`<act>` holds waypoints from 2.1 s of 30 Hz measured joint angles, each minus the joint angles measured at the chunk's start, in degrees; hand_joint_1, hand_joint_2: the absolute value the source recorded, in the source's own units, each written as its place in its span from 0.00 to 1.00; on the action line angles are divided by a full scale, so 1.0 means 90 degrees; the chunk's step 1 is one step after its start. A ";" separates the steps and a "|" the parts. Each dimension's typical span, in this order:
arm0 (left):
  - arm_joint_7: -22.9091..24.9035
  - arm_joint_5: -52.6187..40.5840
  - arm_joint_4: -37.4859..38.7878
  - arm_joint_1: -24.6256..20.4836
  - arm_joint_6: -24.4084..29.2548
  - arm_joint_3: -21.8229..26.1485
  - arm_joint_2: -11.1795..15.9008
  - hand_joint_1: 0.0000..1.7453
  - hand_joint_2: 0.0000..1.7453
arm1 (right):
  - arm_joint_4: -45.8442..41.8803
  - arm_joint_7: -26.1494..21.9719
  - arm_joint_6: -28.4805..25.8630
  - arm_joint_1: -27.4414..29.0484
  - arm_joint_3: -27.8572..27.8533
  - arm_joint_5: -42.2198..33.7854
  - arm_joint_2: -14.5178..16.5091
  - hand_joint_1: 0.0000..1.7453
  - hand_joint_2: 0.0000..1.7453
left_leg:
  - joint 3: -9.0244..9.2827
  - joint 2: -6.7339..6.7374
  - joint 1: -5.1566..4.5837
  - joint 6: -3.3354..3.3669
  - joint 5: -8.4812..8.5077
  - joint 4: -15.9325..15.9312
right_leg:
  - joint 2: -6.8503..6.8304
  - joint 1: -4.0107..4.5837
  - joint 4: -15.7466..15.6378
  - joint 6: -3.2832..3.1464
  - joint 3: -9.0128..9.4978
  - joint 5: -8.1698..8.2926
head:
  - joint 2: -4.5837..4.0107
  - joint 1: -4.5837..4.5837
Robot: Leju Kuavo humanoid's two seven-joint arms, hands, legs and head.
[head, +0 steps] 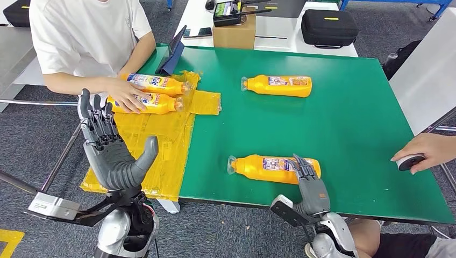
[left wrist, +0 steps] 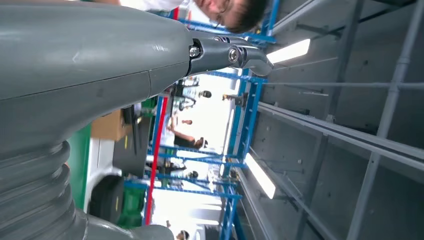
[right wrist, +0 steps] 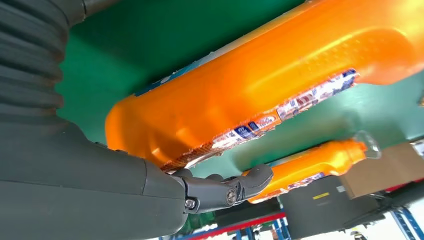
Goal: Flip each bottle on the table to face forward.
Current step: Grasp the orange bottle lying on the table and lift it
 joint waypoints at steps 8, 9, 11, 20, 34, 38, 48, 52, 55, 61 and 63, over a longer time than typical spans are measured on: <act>0.0074 -0.0615 -0.0020 0.0023 -0.0028 -0.0245 0.0123 0.00 1.00 | 0.0422 0.0344 -0.0127 -0.0480 0.0143 0.0578 0.0020 0.00 1.00 | 0.0002 -0.0001 -0.0001 0.0003 0.0003 0.0000 | -0.0002 0.0000 0.0001 0.0001 0.0003 0.0002 | 0.0000 -0.0002; 0.0103 -0.0579 -0.0020 0.0024 -0.0073 -0.0268 0.0132 0.00 1.00 | 0.0465 0.0349 -0.0129 -0.0532 0.0163 0.0595 0.0025 0.00 1.00 | 0.0002 -0.0001 -0.0001 0.0003 0.0003 0.0000 | -0.0003 0.0000 0.0001 0.0001 0.0003 0.0002 | 0.0000 -0.0002; 0.0127 -0.0538 -0.0020 0.0024 -0.0115 -0.0308 0.0146 0.00 1.00 | 0.0540 0.0351 -0.0129 -0.0610 0.0200 0.0622 0.0030 0.00 1.00 | 0.0002 -0.0002 0.0000 0.0002 0.0004 0.0000 | -0.0003 0.0001 0.0001 0.0001 0.0003 0.0002 | -0.0001 -0.0001; 0.0250 -0.0408 -0.0015 0.0010 -0.0379 -0.0341 0.0178 0.00 1.00 | 0.0768 0.0449 -0.0084 -0.1016 0.0457 0.0782 0.0046 0.00 1.00 | 0.0000 -0.0001 0.0000 0.0002 0.0004 0.0000 | -0.0003 0.0001 0.0002 0.0001 0.0001 0.0001 | 0.0000 -0.0001; 0.0597 -0.0399 -0.0007 0.0141 -0.0712 -0.0273 0.0183 0.00 1.00 | 0.1331 0.1921 0.1345 -0.1834 0.0835 0.1268 -0.0112 0.00 1.00 | 0.0003 0.0000 0.0000 0.0002 0.0004 0.0000 | -0.0003 0.0000 0.0001 0.0001 0.0002 0.0002 | -0.0001 -0.0001; 0.0714 -0.0514 0.0024 0.0173 -0.0748 -0.0242 0.0183 0.00 1.00 | 0.1661 0.2030 0.1464 -0.2063 0.0918 0.1289 -0.0171 0.00 1.00 | 0.0011 -0.0002 0.0000 0.0002 0.0004 0.0000 | -0.0004 0.0000 -0.0001 0.0001 0.0009 0.0002 | 0.0000 -0.0001; 0.0892 -0.0634 0.0179 0.0214 -0.0857 -0.0188 0.0183 0.00 1.00 | 0.2026 0.1886 0.1709 -0.2333 0.1080 0.1176 -0.0431 0.99 1.00 | 0.0039 -0.0003 -0.0002 0.0005 0.0006 0.0001 | -0.0004 -0.0001 -0.0002 0.0003 0.0037 0.0003 | 0.0000 -0.0001; 0.0953 -0.0578 0.0237 0.0211 -0.0961 -0.0180 0.0183 0.00 1.00 | 0.2115 0.1672 0.1833 -0.2433 0.1147 0.1003 -0.0535 1.00 1.00 | 0.0040 -0.0002 -0.0003 0.0006 0.0006 0.0001 | -0.0004 -0.0001 -0.0002 0.0004 0.0038 0.0005 | 0.0000 -0.0001; 0.0999 -0.0496 0.0291 0.0204 -0.1065 -0.0180 0.0183 0.00 1.00 | 0.2177 0.1424 0.2036 -0.2517 0.1166 0.0752 -0.0583 1.00 1.00 | 0.0041 -0.0002 -0.0002 0.0005 0.0006 0.0002 | -0.0004 0.0000 -0.0002 0.0004 0.0037 0.0005 | 0.0000 -0.0001; 0.1004 -0.0402 0.0442 0.0177 -0.1175 -0.0214 0.0188 0.00 1.00 | 0.2287 0.0696 0.2494 -0.2598 0.1166 -0.0180 -0.0790 1.00 1.00 | 0.0042 -0.0001 -0.0002 0.0005 0.0004 0.0002 | -0.0003 0.0000 -0.0002 0.0004 0.0036 0.0004 | 0.0000 0.0001; 0.0981 -0.0396 0.0471 0.0177 -0.1177 -0.0229 0.0194 0.00 1.00 | 0.2273 0.0488 0.2480 -0.2539 0.1165 -0.0553 -0.0844 1.00 1.00 | 0.0042 0.0000 -0.0002 0.0006 0.0003 0.0002 | -0.0003 0.0000 -0.0002 0.0004 0.0037 0.0004 | 0.0000 0.0000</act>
